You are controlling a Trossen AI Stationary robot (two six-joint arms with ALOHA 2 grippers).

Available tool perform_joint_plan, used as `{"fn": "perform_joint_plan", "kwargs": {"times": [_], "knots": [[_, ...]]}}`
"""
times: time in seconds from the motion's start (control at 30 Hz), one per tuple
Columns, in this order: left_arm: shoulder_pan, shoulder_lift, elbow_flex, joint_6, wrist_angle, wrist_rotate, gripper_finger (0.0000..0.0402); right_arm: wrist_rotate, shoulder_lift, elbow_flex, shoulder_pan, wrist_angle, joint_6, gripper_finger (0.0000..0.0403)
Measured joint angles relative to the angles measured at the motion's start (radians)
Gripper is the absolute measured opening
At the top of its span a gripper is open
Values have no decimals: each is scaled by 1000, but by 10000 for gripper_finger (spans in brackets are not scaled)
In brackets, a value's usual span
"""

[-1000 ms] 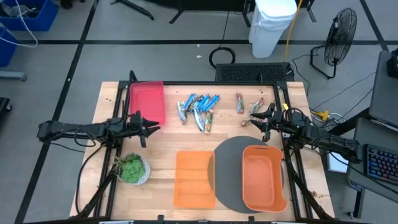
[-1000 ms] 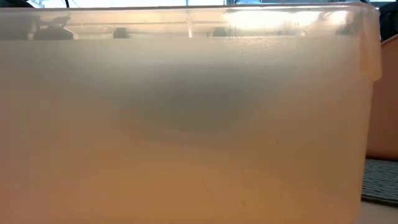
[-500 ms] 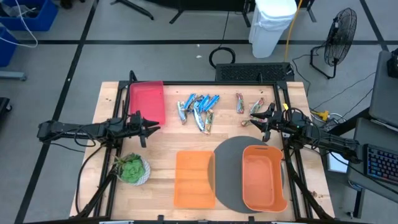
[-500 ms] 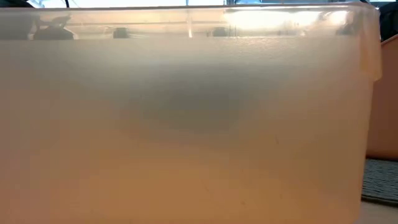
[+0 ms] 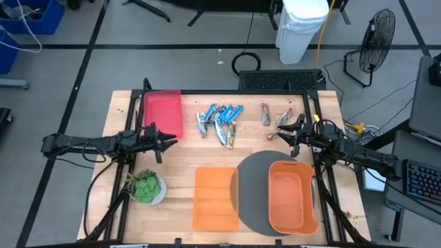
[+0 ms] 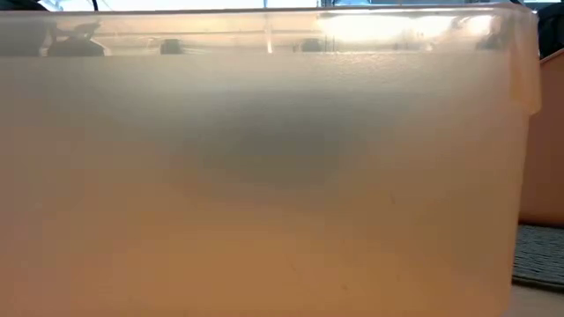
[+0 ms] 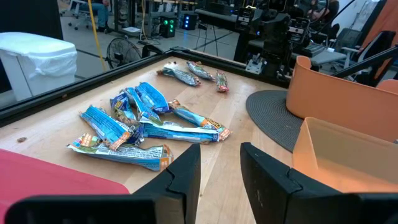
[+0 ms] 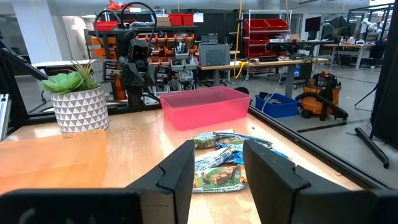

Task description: Pick and place Granola Bars by type

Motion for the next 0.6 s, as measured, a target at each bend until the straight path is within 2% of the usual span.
{"fn": "perform_joint_plan", "kwargs": {"times": [0.13, 0.23, 0.47, 0.6], "knots": [[0, 0, 0, 0, 0, 0, 118, 10, 0, 0, 0, 14, -13, 128], [0, 0, 0, 0, 0, 0, 118, 51, 0, 0, 0, 87, -27, 128], [0, 0, 0, 0, 0, 0, 118, 51, 0, 0, 0, 128, 184, 128], [0, 0, 0, 0, 0, 0, 118, 52, 0, 0, 0, 128, 228, 128]]}}
